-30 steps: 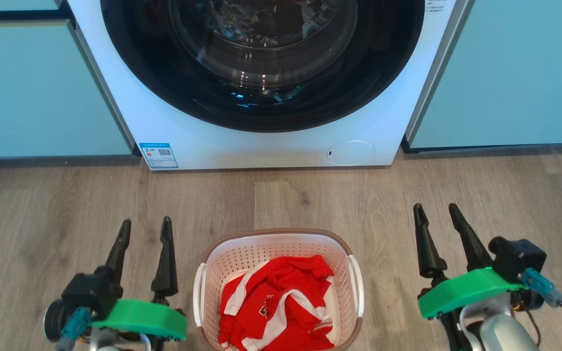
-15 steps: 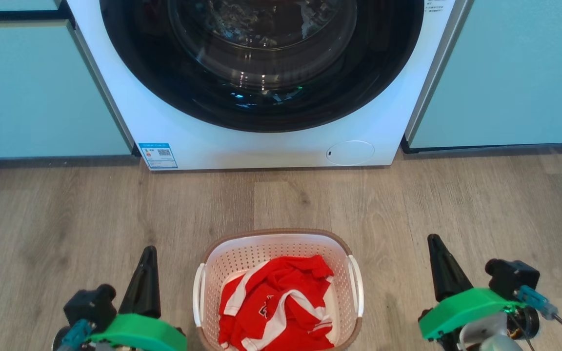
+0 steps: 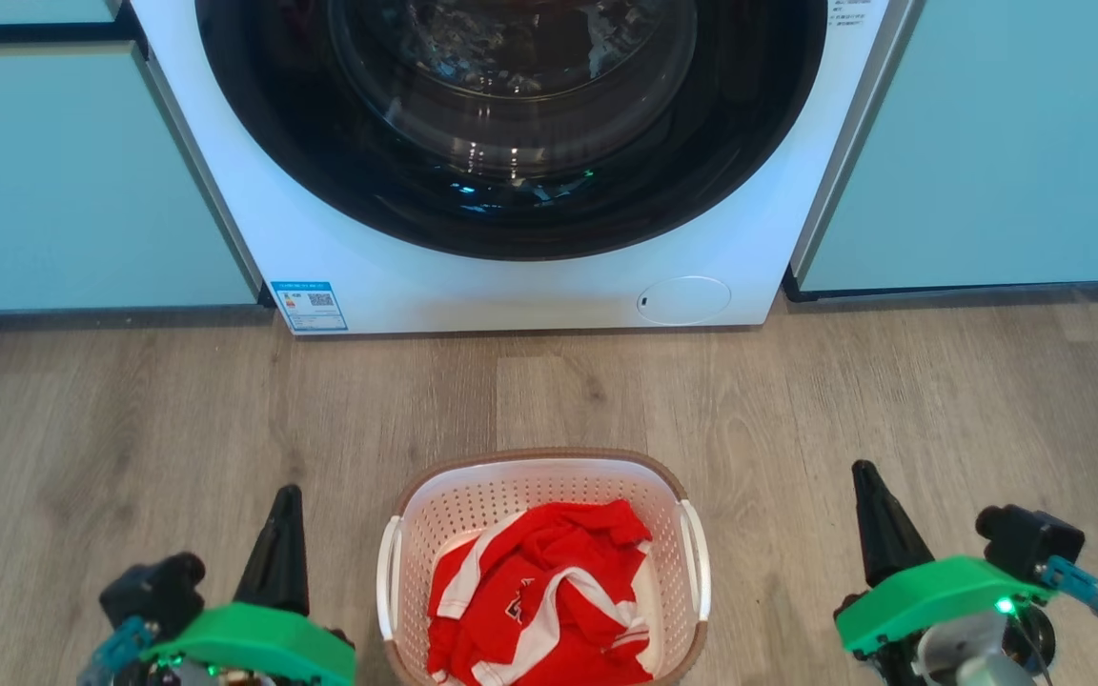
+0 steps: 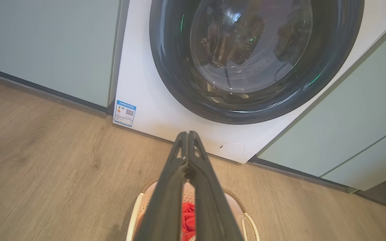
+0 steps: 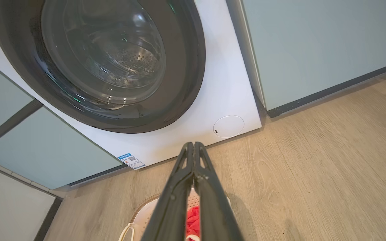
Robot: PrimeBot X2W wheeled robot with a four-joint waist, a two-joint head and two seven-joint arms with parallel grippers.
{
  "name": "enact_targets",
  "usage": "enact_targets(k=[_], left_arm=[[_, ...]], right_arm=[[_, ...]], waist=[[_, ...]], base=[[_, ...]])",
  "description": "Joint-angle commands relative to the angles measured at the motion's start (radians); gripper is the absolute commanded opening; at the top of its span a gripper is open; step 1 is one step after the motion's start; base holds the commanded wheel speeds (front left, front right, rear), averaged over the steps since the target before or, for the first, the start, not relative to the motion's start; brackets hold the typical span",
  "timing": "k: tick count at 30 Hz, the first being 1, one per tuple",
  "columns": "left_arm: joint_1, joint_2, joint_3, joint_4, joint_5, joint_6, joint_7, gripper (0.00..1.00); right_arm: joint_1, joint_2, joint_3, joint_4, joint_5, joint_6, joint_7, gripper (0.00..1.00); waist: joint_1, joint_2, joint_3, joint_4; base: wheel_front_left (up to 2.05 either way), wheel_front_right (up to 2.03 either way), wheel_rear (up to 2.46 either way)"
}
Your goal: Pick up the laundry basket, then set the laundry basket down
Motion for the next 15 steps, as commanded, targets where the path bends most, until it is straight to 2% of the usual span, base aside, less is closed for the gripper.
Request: enact_targets(k=[1,15], left_arm=[[-0.055,0.012,0.021,-0.026,-0.027,-0.006,0.004,0.00],[-0.080,0.018,0.042,-0.005,-0.185,-0.022,0.037,0.00]], right_arm=[[-0.047,-0.011,-0.007,-0.027,0.027,0.001,0.006,0.00],[-0.058,-0.016,-0.030,-0.021,0.169,0.002,0.041,0.00]], waist=[[0.0000,-0.0001,0.000,0.000],[0.0000,-0.0001,-0.003,0.000]], base=[[0.00,0.00,0.00],[0.00,0.00,0.00]])
